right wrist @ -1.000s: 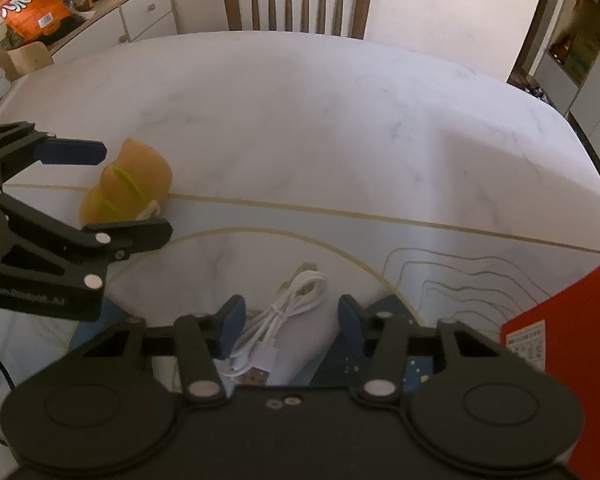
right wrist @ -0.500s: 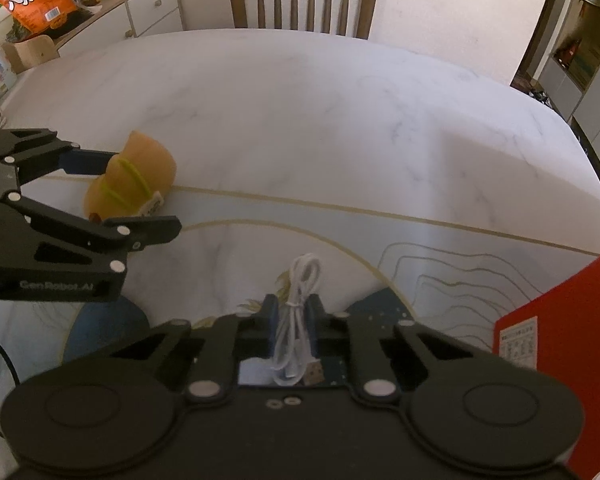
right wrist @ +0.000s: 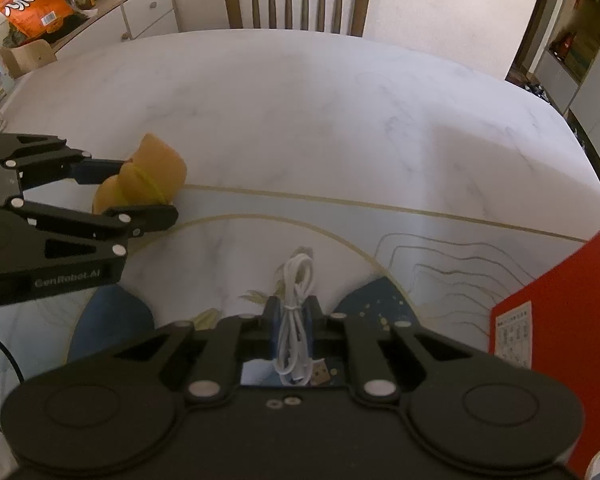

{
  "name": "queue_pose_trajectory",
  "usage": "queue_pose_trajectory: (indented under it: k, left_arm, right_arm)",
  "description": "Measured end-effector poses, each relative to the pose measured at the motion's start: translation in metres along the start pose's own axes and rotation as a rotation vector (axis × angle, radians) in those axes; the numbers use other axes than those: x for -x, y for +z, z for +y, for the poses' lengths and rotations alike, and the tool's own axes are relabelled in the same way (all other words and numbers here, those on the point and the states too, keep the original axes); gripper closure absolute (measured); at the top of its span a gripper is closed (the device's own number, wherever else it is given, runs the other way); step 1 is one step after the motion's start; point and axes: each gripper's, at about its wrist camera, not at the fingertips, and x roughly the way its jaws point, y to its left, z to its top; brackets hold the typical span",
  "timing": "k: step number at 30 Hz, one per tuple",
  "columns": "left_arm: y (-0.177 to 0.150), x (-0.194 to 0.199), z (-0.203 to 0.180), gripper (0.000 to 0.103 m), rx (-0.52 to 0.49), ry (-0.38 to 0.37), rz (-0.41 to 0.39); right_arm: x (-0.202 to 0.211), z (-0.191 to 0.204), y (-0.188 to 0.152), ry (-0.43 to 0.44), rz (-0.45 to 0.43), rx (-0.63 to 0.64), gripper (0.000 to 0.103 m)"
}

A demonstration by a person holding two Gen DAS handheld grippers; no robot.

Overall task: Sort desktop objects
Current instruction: 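Close the right gripper on the white cable while the left gripper grasps the orange toy, then lift the cable and toy with both grippers and carry them over the shoebox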

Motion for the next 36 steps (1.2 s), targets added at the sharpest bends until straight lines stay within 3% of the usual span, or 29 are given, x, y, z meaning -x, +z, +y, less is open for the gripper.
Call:
queue_pose_trajectory:
  k: [18, 36]
  left_arm:
    - [0.018, 0.042, -0.03, 0.057, -0.041, -0.065, -0.045]
    - [0.03, 0.093, -0.094, 0.057, -0.102, -0.171, -0.03]
  right_arm:
    - [0.045, -0.008, -0.009, -0.009, -0.056, -0.048, 0.091]
    - [0.118, -0.028, -0.048, -0.031, -0.09, -0.091, 0.091]
